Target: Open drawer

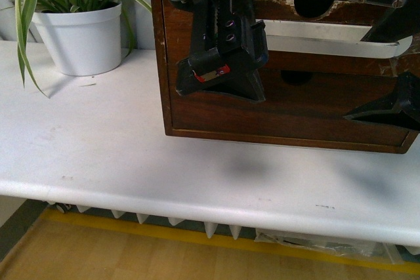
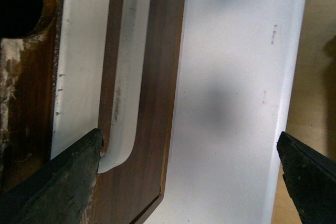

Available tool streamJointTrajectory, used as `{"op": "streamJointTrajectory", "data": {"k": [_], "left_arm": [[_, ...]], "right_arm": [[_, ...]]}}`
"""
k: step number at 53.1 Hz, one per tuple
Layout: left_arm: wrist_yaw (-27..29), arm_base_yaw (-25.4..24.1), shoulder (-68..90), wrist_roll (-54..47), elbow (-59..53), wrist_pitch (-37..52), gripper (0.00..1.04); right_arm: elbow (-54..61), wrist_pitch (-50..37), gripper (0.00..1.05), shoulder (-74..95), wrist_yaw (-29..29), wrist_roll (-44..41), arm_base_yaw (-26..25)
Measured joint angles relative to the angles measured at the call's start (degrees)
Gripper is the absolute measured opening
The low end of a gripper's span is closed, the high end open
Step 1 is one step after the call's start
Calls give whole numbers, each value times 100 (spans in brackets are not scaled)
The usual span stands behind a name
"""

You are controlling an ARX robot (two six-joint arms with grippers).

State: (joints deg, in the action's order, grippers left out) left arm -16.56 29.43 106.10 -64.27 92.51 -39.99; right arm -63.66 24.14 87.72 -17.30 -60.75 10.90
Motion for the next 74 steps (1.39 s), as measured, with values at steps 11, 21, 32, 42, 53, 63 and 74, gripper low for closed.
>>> {"op": "streamJointTrajectory", "data": {"k": [11,21,32,42,53,63,74], "left_arm": [[33,31,-103,-245,0,-361,99],[68,76,-302,-490,-197,-570,99],[90,155,-708,-748,-627,-807,99],[52,166,-988,-883,-968,-848,99],[-2,166,-1274,-925,-1349,-702,99],[-138,153,-1574,-730,-1816,44,99],[-409,-57,-2387,-181,-2636,920,99]], "right_arm": [[9,289,96,-118,-173,-195,-17],[98,535,96,-295,-341,-284,-20],[446,839,96,-752,-472,-570,57],[658,946,96,-1012,-518,-695,131],[879,929,96,-1255,-590,-695,205],[1088,562,96,-1436,-868,-448,157],[1403,195,96,-2229,-1637,76,-286]]}}
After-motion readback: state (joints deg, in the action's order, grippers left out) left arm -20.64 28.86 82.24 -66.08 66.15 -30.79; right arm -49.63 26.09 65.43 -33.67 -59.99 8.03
